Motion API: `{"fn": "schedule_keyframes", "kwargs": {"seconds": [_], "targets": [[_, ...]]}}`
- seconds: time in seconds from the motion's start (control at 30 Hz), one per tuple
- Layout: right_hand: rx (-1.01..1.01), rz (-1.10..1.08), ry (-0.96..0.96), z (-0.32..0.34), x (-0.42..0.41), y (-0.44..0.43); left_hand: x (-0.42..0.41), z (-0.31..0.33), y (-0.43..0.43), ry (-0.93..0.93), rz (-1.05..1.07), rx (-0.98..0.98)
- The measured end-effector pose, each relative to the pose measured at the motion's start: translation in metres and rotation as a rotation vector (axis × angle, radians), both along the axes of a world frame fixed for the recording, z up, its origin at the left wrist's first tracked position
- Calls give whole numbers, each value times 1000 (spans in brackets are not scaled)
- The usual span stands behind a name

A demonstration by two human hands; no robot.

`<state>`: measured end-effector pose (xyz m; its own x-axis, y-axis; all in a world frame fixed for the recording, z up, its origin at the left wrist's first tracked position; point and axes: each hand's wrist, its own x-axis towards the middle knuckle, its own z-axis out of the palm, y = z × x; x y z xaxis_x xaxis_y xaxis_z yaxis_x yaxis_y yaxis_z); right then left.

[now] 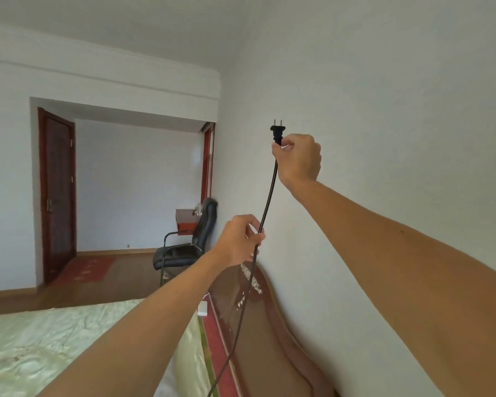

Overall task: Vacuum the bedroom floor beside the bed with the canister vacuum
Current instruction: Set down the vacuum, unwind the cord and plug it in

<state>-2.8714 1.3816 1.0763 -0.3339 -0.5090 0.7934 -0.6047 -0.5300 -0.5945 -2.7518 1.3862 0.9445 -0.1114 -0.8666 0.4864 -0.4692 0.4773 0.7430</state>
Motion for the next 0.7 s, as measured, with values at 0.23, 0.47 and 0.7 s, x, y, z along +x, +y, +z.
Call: {"fn": "schedule_keyframes", "kwargs": {"seconds": [0.23, 0.47, 0.7], "targets": [[-1, -188, 26, 2, -101, 5, -98, 1, -17, 66, -214, 66], [54, -388, -15, -19, -189, 14, -179, -12, -31, 36, -479, 174], [105, -638, -62, -46, -251, 40, -248, -39, -35, 6, -754, 209]]}}
